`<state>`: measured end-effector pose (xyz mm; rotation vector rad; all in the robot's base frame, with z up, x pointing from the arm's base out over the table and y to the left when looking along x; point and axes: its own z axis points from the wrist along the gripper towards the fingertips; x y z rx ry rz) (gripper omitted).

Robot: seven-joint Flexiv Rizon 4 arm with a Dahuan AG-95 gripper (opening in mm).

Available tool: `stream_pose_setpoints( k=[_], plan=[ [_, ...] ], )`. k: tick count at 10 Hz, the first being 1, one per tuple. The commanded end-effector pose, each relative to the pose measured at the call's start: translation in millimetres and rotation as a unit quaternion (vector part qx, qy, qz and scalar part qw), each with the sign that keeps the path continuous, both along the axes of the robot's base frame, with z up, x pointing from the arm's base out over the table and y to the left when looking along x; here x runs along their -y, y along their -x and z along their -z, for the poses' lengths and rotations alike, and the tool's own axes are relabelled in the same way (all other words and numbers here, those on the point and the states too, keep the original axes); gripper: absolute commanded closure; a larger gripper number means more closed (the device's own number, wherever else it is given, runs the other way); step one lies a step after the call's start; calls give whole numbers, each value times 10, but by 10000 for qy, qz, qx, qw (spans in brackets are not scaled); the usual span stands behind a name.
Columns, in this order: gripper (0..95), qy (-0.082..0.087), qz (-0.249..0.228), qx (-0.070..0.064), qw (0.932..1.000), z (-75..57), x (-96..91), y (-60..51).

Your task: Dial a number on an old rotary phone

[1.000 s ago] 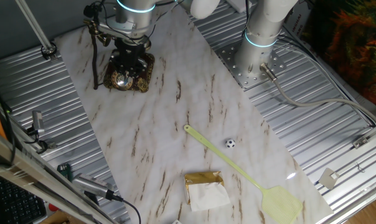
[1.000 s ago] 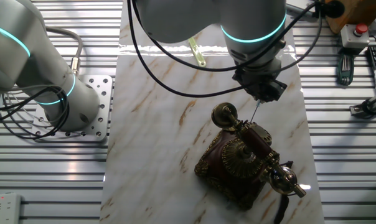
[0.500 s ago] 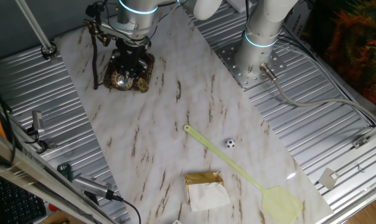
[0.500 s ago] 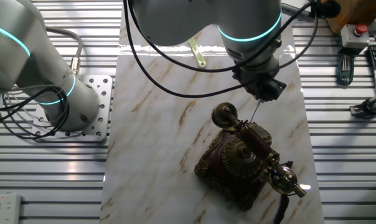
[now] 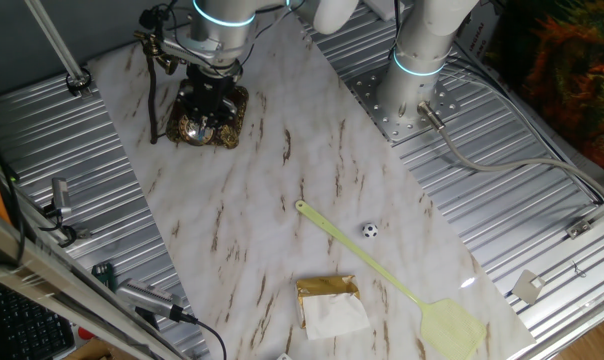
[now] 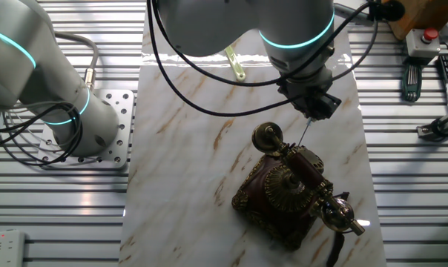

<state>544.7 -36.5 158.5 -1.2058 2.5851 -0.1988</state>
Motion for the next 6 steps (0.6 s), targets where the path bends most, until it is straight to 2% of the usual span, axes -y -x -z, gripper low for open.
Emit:
stream_pose_setpoints(
  k=[1,6],
  plan=[
    [950,5,45,56,10000,2,9,1],
    [950,-16,93,171,9998,8,9,7]
  ],
)
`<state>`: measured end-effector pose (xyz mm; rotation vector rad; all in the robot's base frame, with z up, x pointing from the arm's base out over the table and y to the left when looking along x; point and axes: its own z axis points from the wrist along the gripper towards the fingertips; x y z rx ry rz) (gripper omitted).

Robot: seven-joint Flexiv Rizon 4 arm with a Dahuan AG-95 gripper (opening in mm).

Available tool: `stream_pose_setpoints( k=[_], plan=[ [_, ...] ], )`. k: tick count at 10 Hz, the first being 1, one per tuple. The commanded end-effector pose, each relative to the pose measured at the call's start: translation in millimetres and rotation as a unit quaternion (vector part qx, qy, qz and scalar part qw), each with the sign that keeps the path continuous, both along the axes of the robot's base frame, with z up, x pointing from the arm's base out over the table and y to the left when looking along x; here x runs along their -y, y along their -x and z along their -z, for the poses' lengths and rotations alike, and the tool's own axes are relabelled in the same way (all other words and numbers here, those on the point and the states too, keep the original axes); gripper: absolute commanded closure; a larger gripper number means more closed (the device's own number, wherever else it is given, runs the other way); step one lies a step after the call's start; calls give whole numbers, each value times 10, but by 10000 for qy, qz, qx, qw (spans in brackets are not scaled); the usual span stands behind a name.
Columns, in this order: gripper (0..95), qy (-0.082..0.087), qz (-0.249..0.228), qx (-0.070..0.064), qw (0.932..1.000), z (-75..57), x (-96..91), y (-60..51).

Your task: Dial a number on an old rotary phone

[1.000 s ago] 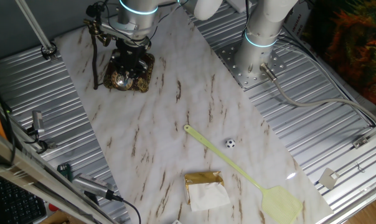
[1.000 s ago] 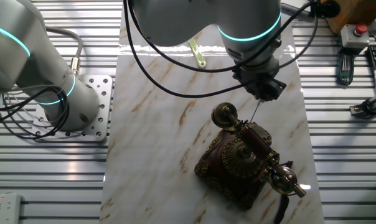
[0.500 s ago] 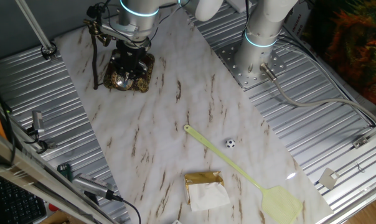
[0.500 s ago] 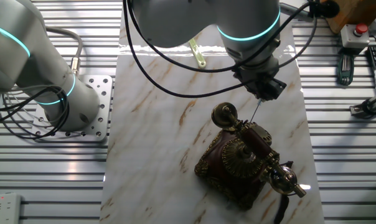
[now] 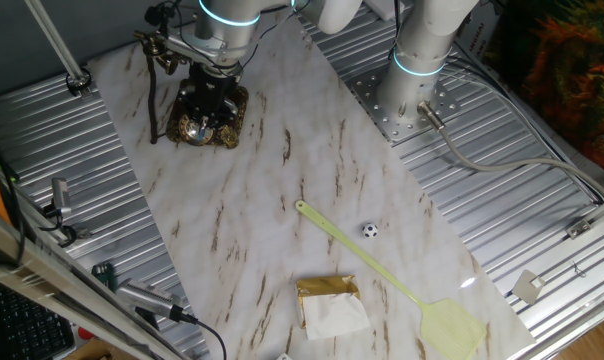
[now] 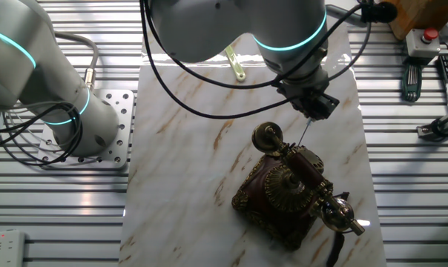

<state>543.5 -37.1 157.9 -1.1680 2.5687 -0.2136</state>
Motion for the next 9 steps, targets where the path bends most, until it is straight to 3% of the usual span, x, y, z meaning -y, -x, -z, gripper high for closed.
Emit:
stream_pose_setpoints(
  k=[1,9],
  plan=[
    [950,11,13,34,10000,3,3,-5],
    [950,34,56,119,9999,51,-44,-33]
  ],
)
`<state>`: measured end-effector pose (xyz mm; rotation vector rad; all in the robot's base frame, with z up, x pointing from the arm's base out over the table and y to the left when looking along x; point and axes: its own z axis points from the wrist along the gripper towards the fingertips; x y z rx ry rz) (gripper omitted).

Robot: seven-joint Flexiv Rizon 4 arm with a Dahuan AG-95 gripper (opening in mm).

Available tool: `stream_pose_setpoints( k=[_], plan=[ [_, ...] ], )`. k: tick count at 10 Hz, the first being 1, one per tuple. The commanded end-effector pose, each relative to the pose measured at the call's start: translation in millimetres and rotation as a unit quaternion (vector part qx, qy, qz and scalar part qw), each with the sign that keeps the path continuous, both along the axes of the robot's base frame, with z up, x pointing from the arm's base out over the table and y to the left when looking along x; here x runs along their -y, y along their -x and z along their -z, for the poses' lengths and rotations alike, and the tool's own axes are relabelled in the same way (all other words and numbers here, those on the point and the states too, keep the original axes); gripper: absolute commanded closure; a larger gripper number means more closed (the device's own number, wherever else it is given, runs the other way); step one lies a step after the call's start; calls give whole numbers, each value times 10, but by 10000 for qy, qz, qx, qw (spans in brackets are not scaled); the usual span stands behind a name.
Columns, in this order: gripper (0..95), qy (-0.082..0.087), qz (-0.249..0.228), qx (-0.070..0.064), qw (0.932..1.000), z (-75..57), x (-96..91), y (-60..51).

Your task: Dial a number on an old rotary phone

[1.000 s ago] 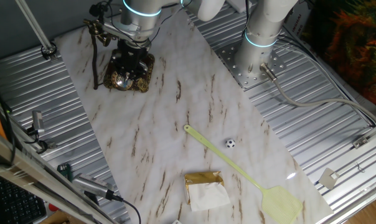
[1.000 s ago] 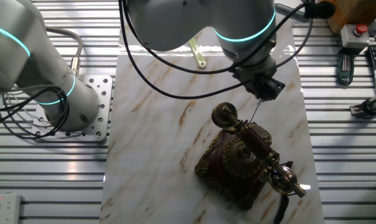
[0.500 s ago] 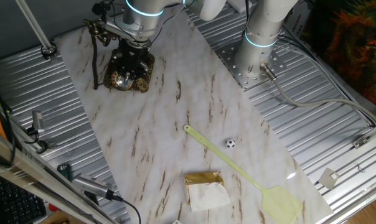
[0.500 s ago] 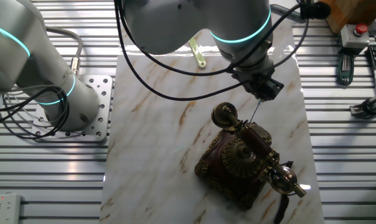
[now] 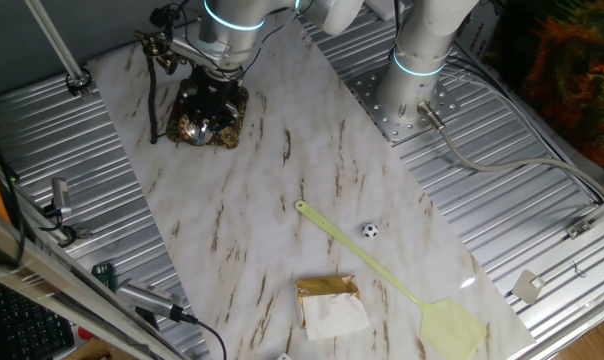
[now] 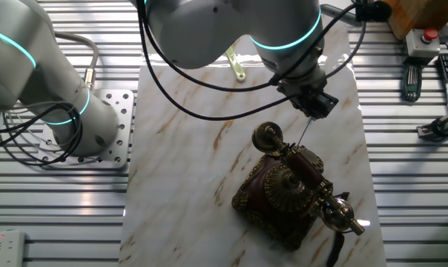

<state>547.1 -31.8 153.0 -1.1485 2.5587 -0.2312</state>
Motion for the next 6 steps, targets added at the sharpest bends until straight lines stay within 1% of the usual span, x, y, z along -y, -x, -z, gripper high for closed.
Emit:
stream_pose_setpoints(
  k=[1,5,6],
  plan=[
    [950,18,3,29,10000,5,6,0],
    [950,18,15,92,10000,19,-1,-9],
    [950,9,18,127,9999,27,-3,-15]
  ],
)
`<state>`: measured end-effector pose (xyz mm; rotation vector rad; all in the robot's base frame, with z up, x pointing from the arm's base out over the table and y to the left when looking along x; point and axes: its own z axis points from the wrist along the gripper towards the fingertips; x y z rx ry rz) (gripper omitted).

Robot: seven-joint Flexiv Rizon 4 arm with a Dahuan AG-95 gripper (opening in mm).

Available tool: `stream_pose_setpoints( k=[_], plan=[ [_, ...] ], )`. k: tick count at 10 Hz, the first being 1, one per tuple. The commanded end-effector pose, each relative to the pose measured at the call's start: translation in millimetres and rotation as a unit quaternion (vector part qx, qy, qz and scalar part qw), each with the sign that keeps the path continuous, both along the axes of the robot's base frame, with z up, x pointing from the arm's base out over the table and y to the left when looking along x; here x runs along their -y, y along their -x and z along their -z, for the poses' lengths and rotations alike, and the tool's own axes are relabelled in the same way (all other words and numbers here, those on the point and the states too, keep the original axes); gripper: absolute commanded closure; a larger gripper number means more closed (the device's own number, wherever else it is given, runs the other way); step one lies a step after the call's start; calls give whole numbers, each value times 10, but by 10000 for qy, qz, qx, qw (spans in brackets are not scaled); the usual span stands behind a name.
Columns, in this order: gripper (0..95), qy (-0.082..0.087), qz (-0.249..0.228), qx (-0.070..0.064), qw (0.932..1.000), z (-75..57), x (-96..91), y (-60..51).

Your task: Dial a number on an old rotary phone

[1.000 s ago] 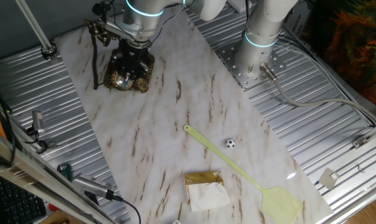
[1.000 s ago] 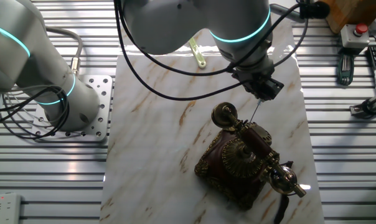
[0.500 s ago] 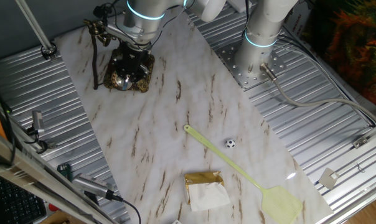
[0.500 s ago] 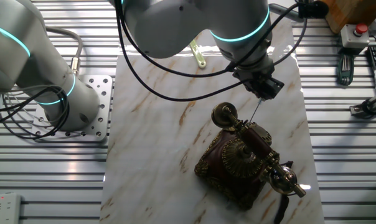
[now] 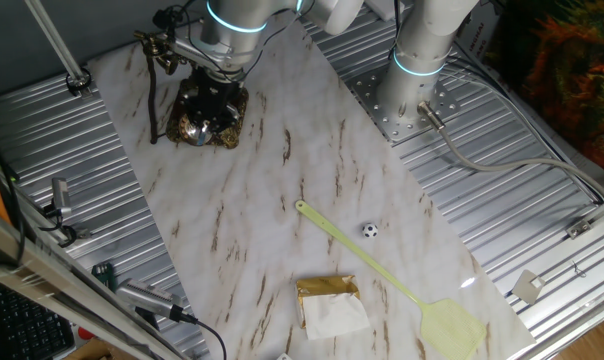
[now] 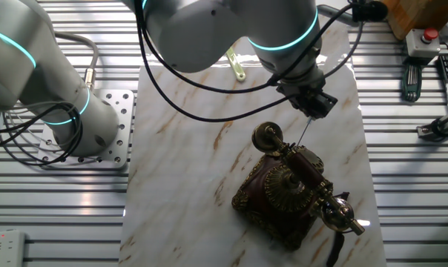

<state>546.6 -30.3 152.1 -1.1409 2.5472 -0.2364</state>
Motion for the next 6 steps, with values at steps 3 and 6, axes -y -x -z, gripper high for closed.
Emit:
stream_pose_setpoints(
  k=[3,6],
  plan=[
    [950,22,-6,121,9999,36,8,-24],
    [950,12,-8,144,9999,48,11,-26]
  ],
)
